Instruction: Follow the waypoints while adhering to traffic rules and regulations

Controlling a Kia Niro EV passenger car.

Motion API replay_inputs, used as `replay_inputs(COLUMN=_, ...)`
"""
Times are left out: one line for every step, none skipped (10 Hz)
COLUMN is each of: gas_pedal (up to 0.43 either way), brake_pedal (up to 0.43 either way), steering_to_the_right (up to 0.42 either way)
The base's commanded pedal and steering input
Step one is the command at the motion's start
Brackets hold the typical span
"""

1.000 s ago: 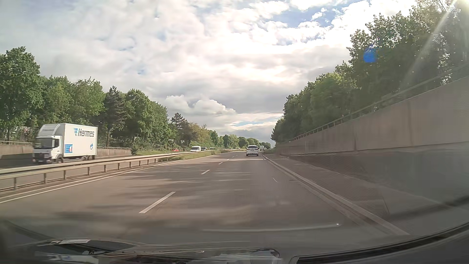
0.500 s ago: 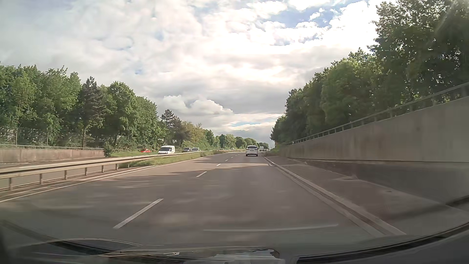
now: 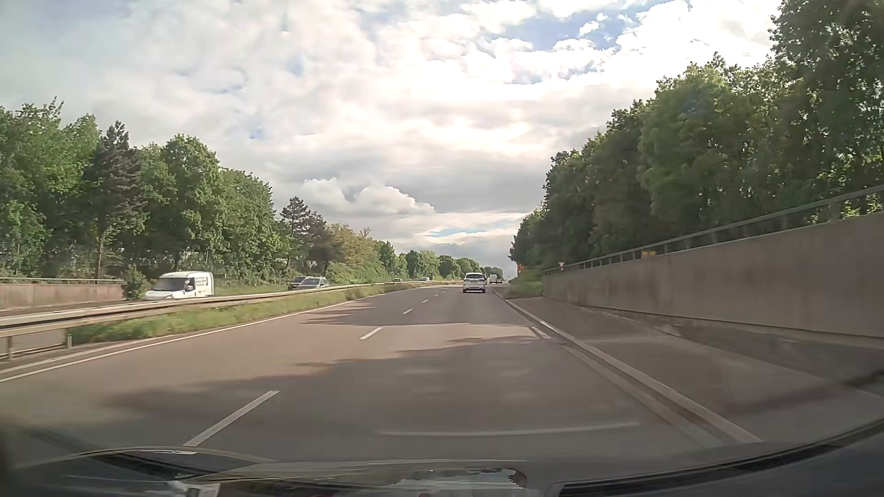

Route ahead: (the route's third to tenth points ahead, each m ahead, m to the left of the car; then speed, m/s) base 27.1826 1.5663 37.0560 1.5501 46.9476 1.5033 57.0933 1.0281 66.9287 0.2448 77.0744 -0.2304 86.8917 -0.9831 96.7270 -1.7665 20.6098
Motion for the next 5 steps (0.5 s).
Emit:
replay_inputs(gas_pedal=0.177, brake_pedal=0.0, steering_to_the_right=0.004)
replay_inputs(gas_pedal=0.177, brake_pedal=0.0, steering_to_the_right=0.004)
replay_inputs(gas_pedal=0.177, brake_pedal=0.0, steering_to_the_right=0.004)
replay_inputs(gas_pedal=0.177, brake_pedal=0.0, steering_to_the_right=0.005)
replay_inputs(gas_pedal=0.177, brake_pedal=0.0, steering_to_the_right=0.005)
